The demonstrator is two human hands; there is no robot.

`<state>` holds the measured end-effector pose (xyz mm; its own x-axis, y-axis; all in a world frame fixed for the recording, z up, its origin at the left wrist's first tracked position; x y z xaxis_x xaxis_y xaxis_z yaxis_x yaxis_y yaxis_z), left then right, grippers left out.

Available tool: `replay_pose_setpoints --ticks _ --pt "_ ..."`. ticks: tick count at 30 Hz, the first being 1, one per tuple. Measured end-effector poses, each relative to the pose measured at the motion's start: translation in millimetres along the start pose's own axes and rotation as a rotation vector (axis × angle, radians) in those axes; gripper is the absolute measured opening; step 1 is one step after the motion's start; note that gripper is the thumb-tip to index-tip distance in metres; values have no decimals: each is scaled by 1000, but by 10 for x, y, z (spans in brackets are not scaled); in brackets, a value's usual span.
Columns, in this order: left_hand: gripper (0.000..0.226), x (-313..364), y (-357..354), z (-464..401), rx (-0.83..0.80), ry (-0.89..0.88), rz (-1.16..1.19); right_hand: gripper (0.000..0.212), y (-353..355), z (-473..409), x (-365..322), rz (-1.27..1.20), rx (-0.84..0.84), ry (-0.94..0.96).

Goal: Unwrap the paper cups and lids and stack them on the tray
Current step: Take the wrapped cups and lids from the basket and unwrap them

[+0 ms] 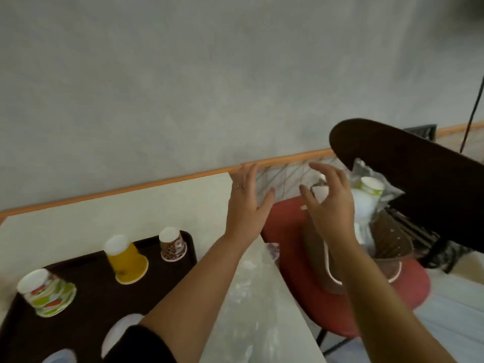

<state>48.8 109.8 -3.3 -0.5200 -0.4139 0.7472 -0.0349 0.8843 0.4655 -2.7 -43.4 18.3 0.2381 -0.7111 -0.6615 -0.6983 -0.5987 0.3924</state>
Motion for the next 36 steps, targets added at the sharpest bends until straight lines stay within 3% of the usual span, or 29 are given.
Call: replay_pose_setpoints --ticks 5,11,17,21,26,29,33,36 --pt "64 369 -841 -268 -121 -38 -25 45 498 -210 724 110 14 -141" --pt "66 663 -1537 -472 -259 -54 -40 65 700 -405 1404 122 67 -446" --pt "58 706 -1955 -683 -359 -25 -112 67 690 -477 1777 79 46 -545" --pt "55 708 -2155 -824 -434 -11 -299 49 669 -474 1899 56 -61 -502" --pt "70 747 -2341 -984 -613 57 -482 8 743 -409 1900 -34 114 -444" --pt "80 752 -2401 -1042 -671 105 -472 8 712 -402 1906 -60 134 -367" --pt "77 706 -2457 -1055 -669 113 -393 11 706 -385 1924 -132 122 -346" --pt "69 676 -2461 -1049 -609 86 -313 39 692 -367 1970 -179 93 -381"
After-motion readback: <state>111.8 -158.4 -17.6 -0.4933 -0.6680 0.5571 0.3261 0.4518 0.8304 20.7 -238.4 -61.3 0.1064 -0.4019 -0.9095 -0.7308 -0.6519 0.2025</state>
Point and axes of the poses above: each hand's wrist, its own z-axis away from the middle knuckle, its own y-axis out of the back of the hand, x = y × z, the point moved 3 cm from there along -z, towards the middle knuckle, and after that the axes turned 2 degrees about y, right-handed, at the moved point
